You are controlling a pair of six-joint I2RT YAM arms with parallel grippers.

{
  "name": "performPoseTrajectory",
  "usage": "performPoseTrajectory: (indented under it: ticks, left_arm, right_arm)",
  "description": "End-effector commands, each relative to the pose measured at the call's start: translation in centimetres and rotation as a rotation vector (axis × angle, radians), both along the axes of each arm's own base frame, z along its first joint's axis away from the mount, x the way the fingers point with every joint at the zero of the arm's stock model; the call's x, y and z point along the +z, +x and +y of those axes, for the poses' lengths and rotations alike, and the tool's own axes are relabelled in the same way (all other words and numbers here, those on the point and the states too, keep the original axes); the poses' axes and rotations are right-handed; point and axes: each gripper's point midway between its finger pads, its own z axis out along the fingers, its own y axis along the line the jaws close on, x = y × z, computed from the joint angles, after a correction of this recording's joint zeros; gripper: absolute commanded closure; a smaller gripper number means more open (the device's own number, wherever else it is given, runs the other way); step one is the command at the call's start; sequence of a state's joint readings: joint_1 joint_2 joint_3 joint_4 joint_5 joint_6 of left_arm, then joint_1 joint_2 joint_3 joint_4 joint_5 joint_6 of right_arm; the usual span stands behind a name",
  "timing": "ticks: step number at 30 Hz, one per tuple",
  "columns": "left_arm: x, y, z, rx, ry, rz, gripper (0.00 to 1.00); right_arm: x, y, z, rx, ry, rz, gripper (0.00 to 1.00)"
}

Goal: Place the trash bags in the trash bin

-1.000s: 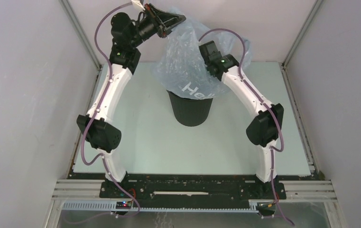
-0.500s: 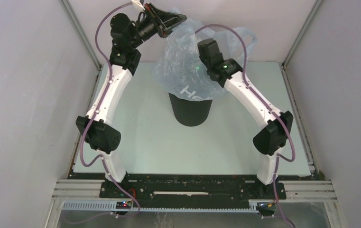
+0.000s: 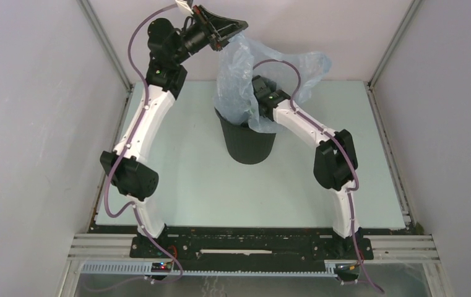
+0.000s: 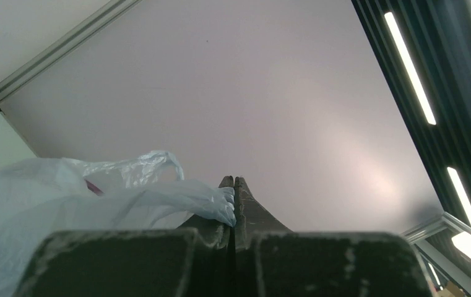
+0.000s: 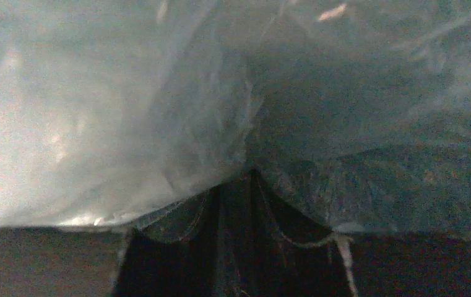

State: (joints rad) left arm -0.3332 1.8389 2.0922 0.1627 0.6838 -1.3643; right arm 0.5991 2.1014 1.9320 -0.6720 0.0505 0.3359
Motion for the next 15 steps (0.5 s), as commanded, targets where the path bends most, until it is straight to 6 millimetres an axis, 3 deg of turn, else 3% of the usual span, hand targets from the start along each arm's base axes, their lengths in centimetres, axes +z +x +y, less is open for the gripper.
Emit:
performPoseTrajectory:
  ticks: [1, 3, 8, 12, 15]
  left_arm:
    - [0.8, -0.6, 1.4, 0.037, 0.0, -0.019, 1.0]
    - [-0.5, 0.2, 2.6, 0.082, 0.03, 0.019, 1.0]
    - [-5.7, 1.7, 6.5, 0.177, 0.134, 0.106, 1.0]
    - [-9.1, 2.5, 9.6, 0.266, 0.203, 0.2, 1.0]
    - [-9.8, 2.9, 9.8, 0.271, 0.202, 0.227, 1.0]
  right_arm:
    - [-1.0, 2.2, -3.7, -0.166, -0.092, 0.021, 0.68]
    - [-1.5, 2.2, -3.4, -0.122, -0.1, 0.037, 0.67]
    - [-1.1, 0.8, -0.4, 0.061, -0.061, 0.048, 0.66]
    - [1.8, -1.0, 0.9, 0.15, -0.011, 0.052, 0.63]
    - [5.2, -2.4, 0.9, 0.176, 0.036, 0.048, 0.56]
